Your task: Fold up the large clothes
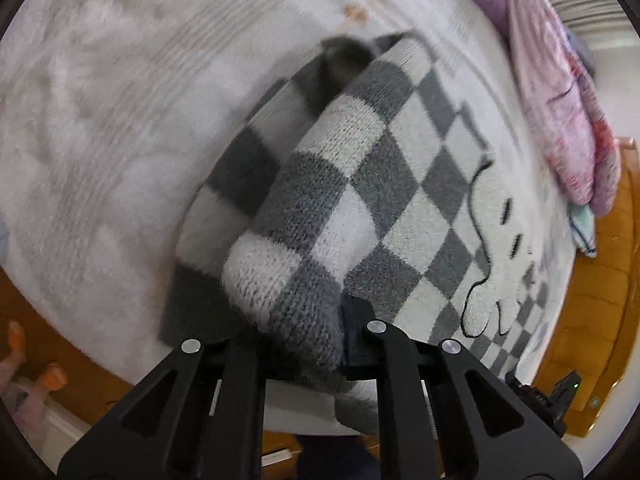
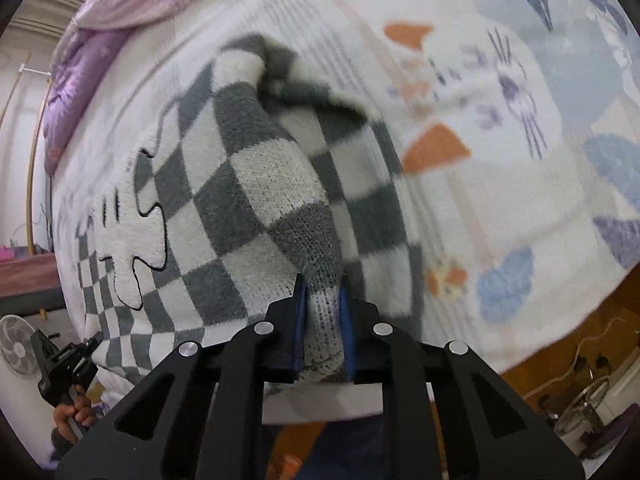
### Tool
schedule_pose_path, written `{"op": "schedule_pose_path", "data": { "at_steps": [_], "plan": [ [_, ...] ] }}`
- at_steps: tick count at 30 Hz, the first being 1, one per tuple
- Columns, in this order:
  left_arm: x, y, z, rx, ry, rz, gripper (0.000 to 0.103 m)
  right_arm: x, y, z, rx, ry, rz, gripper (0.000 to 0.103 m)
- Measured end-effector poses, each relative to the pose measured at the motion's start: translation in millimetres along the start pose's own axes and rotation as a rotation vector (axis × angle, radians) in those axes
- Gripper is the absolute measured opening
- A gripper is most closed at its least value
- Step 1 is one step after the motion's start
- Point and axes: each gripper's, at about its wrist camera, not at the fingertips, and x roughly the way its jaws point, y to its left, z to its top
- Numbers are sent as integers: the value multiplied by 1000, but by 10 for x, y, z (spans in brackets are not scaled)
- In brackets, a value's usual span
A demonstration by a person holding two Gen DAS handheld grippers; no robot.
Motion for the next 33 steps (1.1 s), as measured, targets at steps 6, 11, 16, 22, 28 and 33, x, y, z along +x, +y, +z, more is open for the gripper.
{"op": "schedule_pose_path", "data": {
  "at_steps": [6, 11, 16, 22, 28, 33],
  "plan": [
    [451, 143, -23, -9, 19, 101, 37, 474, -50, 24, -5, 18, -99, 23],
    [303, 164, -1, -9, 24, 85, 58, 249, -23, 105, 10, 23, -175, 40],
    [-86, 342, 31, -31, -20, 21, 68, -263, 372, 276, -93, -119, -256, 42],
    [-119, 502, 211, -64, -51, 16, 69, -89, 1687, 563, -330, -168, 7, 7],
    [65, 500, 317, -68, -21, 40, 72, 490, 2482, 842, -380, -128, 57, 1],
    [169, 524, 416, -73, 5, 31, 73, 1072, 2539, 903, -439, -79, -78, 0]
  ]
}}
